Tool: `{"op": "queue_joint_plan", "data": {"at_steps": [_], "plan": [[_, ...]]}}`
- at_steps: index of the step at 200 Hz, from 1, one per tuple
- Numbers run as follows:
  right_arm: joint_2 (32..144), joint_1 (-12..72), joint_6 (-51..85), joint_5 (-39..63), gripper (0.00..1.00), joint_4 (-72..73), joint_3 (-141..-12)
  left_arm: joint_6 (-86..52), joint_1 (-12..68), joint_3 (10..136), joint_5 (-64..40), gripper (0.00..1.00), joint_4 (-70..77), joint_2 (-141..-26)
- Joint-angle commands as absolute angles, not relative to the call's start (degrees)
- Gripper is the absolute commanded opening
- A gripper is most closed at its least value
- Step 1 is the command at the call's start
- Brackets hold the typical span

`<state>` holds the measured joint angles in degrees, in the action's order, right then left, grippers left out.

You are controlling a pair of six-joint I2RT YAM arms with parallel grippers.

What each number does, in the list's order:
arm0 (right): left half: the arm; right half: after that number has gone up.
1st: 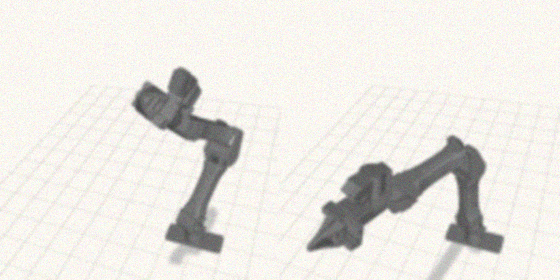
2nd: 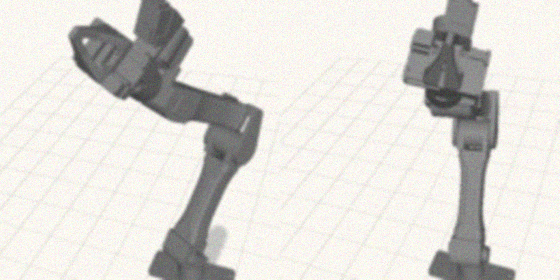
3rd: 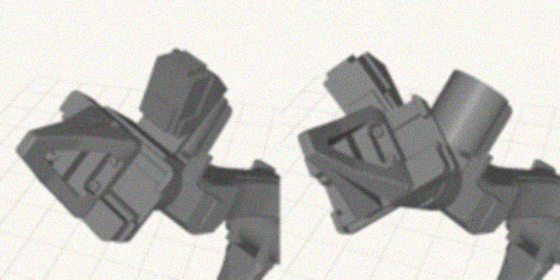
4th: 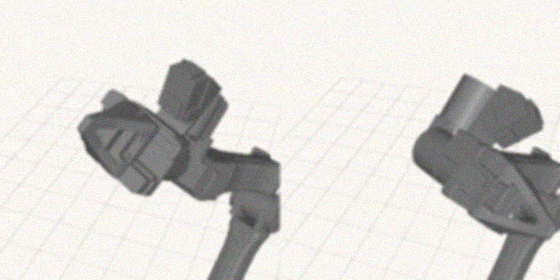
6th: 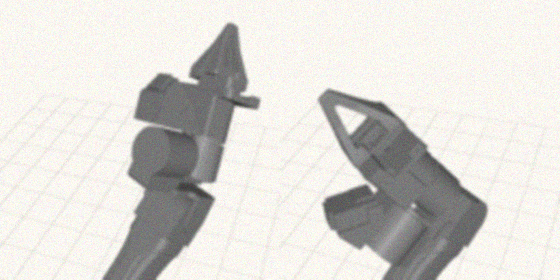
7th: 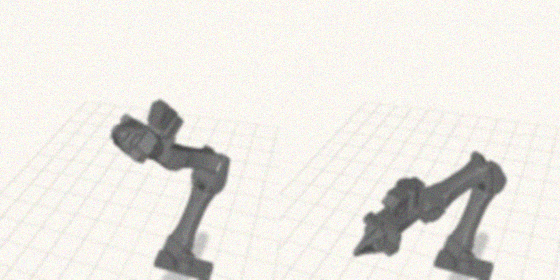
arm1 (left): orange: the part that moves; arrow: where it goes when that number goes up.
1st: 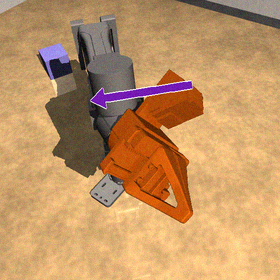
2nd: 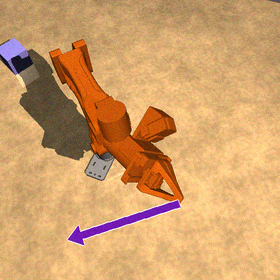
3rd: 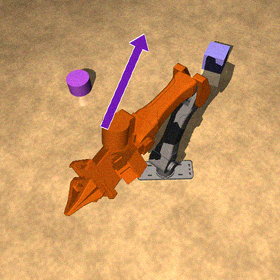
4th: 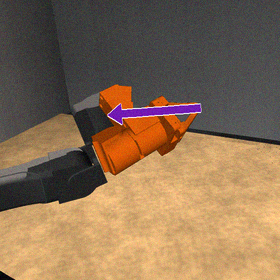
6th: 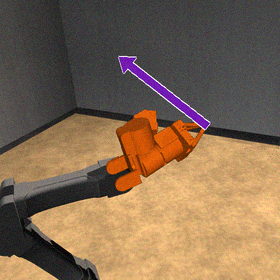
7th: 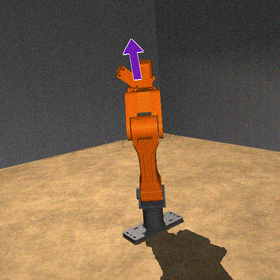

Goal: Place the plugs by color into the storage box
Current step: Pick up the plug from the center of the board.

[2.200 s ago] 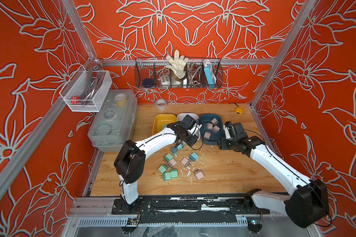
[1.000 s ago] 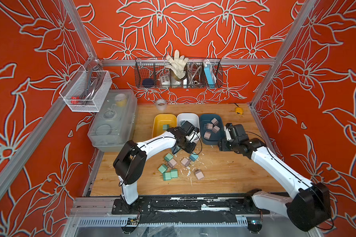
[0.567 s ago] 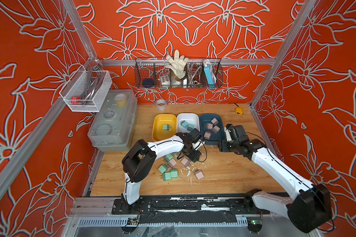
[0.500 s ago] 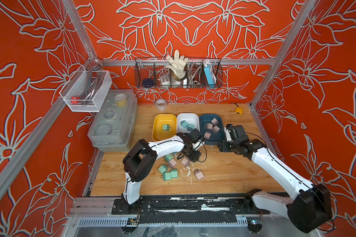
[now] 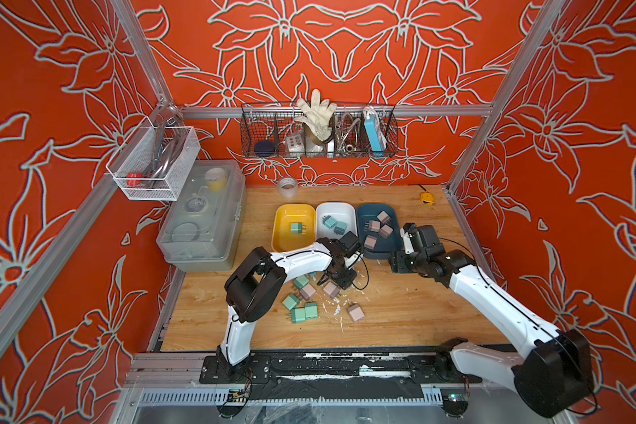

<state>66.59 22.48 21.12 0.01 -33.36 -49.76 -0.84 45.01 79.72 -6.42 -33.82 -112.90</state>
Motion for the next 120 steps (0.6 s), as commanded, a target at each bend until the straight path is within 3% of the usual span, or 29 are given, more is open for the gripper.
{"op": "queue_joint_plan", "data": {"at_steps": [1, 60, 120], "plan": [[66.03, 22.50, 20.65, -0.37, 0.72, -33.14, -49.66, 0.17, 45.22, 79.91, -6.29, 0.47, -34.52, -113.78], [65.14, 22.50, 21.44, -0.04, 0.72, -33.40, -49.49, 0.62, 45.18, 79.12, -6.81, 0.35, -34.55, -112.20], [63.82, 22.45, 21.80, -0.35, 0.72, -34.16, -49.38, 0.95, 45.18, 78.84, -7.73, 0.32, -34.32, -111.01]]}}
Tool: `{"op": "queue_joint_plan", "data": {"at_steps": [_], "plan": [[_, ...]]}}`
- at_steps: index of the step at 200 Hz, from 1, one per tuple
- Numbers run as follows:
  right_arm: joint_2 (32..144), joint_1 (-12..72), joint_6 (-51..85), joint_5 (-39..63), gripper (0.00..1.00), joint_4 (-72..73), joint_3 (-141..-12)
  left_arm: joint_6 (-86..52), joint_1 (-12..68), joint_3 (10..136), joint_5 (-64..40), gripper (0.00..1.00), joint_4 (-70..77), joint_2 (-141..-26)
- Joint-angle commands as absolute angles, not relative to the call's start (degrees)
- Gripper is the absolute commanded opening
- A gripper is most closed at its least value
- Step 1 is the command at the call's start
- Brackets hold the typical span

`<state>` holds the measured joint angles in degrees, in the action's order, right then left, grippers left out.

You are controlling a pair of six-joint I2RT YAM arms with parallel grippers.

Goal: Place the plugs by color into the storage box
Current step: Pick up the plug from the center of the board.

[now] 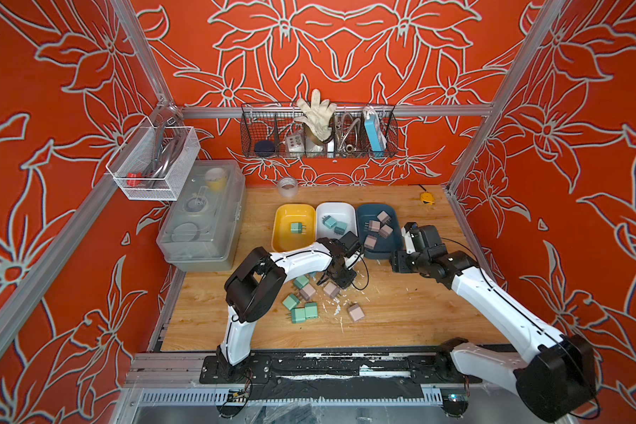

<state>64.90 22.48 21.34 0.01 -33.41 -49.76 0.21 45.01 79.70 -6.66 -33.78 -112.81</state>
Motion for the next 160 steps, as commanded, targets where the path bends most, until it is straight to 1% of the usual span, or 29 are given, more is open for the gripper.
{"op": "queue_joint_plan", "data": {"at_steps": [1, 39, 54, 69, 94, 114, 129, 160], "plan": [[63.81, 22.47, 21.80, -0.35, 0.72, -34.18, -49.39, 0.96, 45.18, 78.84, -7.73, 0.32, -34.34, -110.96], [63.37, 22.43, 21.80, -0.66, 0.72, -34.28, -49.22, 1.48, 45.19, 78.71, -7.39, 0.32, -33.95, -109.56], [63.62, 22.51, 21.88, -0.61, 0.72, -34.20, -49.30, 1.49, 45.22, 78.71, -7.14, 0.34, -33.67, -109.90], [63.70, 22.50, 21.88, -0.46, 0.72, -34.20, -49.31, 1.15, 45.18, 78.92, -7.10, 0.38, -33.57, -110.91], [63.60, 22.52, 21.88, -0.59, 0.72, -34.02, -49.05, 0.45, 45.20, 78.83, -7.62, 0.50, -32.44, -112.79], [63.38, 22.50, 21.95, -0.45, 0.72, -33.77, -48.58, 0.26, 45.22, 79.36, -7.66, 0.53, -32.95, -114.15], [63.30, 22.49, 21.97, -0.47, 0.72, -33.36, -48.15, 0.35, 45.23, 79.38, -7.37, 0.54, -33.11, -114.56], [63.62, 22.49, 21.88, -0.35, 0.72, -33.05, -47.98, 0.69, 45.18, 79.19, -7.04, 0.48, -33.57, -114.50]]}}
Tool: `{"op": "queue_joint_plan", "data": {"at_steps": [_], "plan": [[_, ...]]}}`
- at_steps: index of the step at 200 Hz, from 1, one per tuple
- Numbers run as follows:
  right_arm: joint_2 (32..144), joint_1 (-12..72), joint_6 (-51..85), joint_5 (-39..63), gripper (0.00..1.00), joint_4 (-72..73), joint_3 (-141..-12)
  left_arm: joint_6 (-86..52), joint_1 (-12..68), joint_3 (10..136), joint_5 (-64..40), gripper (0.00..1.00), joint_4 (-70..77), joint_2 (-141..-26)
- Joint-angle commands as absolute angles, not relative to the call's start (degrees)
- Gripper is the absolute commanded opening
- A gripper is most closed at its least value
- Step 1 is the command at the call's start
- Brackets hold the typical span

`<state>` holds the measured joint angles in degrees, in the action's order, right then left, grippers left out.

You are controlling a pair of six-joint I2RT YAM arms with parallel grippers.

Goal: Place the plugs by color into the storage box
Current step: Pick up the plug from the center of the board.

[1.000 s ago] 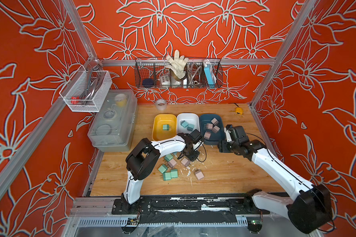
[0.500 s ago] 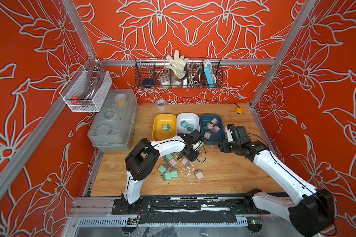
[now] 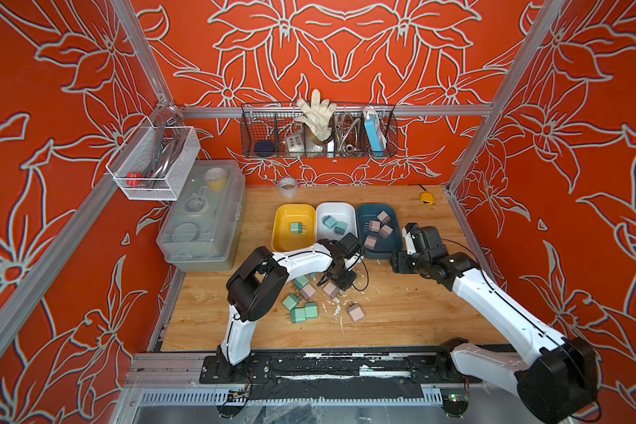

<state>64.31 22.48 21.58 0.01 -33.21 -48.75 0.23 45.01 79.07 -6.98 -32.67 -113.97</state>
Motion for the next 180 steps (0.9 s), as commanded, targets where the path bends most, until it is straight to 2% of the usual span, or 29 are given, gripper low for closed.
{"op": "queue_joint_plan", "data": {"at_steps": [1, 31, 84, 144, 180], "plan": [[63.63, 22.45, 21.88, -0.35, 0.72, -33.05, -47.99, 0.74, 45.18, 79.19, -7.03, 0.48, -33.57, -114.47], [63.48, 22.49, 21.97, -0.25, 0.72, -33.04, -48.08, 0.75, 45.21, 79.48, -7.28, 0.37, -34.10, -113.89], [62.20, 22.52, 21.88, -0.70, 0.72, -33.30, -47.86, 1.62, 45.18, 80.46, -8.32, 0.28, -34.37, -108.67], [59.70, 22.49, 21.44, -2.59, 0.72, -33.57, -47.46, 2.73, 45.10, 82.44, -8.15, 0.27, -33.71, -103.23], [59.41, 22.50, 20.58, -3.35, 0.72, -34.01, -47.90, 4.80, 43.52, 86.17, -6.08, 0.27, -34.99, -104.27]]}}
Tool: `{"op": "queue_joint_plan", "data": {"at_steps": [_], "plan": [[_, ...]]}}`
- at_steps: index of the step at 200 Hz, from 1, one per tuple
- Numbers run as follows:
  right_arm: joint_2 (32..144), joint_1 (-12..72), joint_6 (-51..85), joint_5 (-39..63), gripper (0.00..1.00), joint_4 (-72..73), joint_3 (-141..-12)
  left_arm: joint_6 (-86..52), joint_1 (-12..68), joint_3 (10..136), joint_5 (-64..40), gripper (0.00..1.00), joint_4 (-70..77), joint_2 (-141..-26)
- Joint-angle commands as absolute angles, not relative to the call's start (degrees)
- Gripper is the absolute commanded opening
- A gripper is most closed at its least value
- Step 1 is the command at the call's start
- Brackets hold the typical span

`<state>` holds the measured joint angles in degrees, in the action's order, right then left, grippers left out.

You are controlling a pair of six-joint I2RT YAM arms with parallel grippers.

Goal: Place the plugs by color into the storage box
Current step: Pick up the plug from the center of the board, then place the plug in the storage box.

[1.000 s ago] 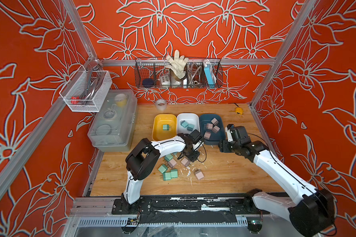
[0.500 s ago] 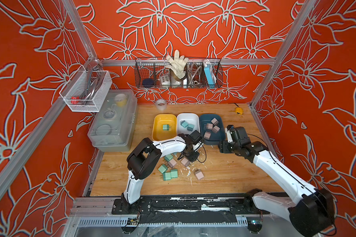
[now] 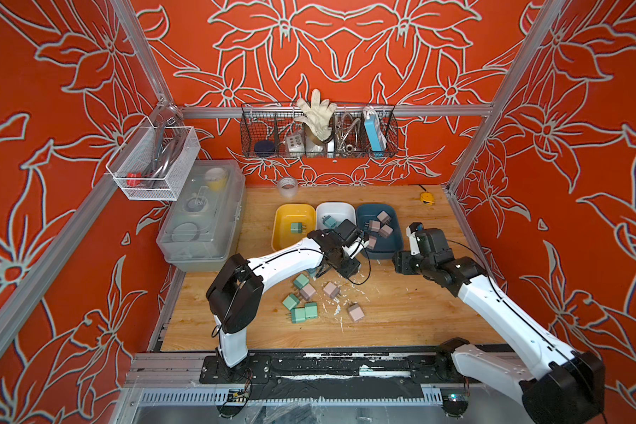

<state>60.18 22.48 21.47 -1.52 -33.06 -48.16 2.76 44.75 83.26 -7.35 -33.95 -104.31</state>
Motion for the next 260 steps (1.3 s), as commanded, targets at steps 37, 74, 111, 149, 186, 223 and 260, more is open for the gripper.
{"op": "queue_joint_plan", "data": {"at_steps": [37, 74, 111, 149, 186, 223, 260], "plan": [[59.43, 22.50, 19.09, -3.80, 0.72, -33.77, -48.16, 6.59, 39.18, 89.43, -4.59, 0.27, -35.19, -107.36], [60.54, 22.50, 17.61, -3.91, 0.73, -33.97, -48.68, 6.42, 34.30, 93.93, -3.77, 0.32, -34.45, -111.96], [61.95, 22.49, 17.63, -2.82, 0.73, -34.10, -49.39, 7.78, 32.78, 99.35, -1.69, 0.46, -36.11, -117.47], [61.68, 22.50, 17.75, -2.83, 0.73, -34.63, -49.18, 8.64, 32.79, 100.77, 0.37, 0.54, -36.66, -118.51], [61.44, 22.49, 18.53, -2.05, 0.73, -34.57, -48.87, 8.00, 32.79, 99.49, 0.18, 0.55, -36.21, -117.22], [61.54, 22.50, 18.90, -1.37, 0.73, -34.59, -48.89, 7.82, 32.82, 98.63, 0.18, 0.55, -36.17, -115.83], [61.53, 22.50, 19.16, -0.74, 0.73, -34.64, -49.13, 7.70, 32.78, 97.98, 0.18, 0.55, -35.77, -113.98]]}}
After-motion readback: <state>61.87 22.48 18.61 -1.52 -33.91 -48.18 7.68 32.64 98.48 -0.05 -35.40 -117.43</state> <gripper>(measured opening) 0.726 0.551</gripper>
